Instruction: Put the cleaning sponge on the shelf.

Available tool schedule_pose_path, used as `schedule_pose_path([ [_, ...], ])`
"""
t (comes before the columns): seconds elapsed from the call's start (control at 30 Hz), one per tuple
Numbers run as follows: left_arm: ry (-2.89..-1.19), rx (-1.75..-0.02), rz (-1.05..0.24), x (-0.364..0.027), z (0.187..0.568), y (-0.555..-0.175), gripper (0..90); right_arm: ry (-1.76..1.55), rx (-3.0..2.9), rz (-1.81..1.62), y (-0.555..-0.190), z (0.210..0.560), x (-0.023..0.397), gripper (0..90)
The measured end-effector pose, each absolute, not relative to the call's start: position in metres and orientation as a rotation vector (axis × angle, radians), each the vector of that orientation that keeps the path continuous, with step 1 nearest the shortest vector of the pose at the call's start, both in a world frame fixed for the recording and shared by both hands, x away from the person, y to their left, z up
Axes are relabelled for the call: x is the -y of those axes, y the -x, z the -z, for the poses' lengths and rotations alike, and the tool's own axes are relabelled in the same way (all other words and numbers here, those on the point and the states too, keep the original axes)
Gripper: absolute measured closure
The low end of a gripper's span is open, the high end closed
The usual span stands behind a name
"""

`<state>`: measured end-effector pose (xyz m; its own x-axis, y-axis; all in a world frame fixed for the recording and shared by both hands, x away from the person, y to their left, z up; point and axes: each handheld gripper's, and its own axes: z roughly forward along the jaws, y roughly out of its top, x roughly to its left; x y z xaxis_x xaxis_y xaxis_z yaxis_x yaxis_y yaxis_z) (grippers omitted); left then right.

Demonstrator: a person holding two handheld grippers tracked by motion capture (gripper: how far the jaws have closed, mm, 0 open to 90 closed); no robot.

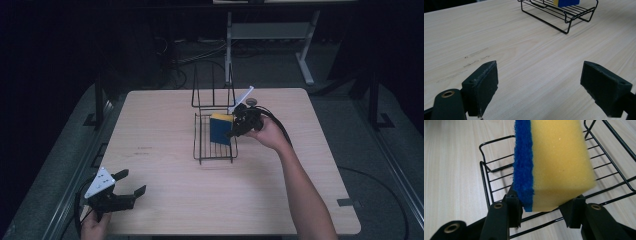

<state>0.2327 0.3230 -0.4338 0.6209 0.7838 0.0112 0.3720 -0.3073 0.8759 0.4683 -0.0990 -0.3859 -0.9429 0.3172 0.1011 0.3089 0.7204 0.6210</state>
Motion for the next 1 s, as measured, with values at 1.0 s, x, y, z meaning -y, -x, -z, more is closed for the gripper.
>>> schedule_pose_path([
  [1.0, -1.914, -0.917, -0.554, -0.3238, 0.4340, -0.2332, 14.1, -0.544, -2.899, -1.010, -0.4718, 0.3920, 0.0993, 50.4],
])
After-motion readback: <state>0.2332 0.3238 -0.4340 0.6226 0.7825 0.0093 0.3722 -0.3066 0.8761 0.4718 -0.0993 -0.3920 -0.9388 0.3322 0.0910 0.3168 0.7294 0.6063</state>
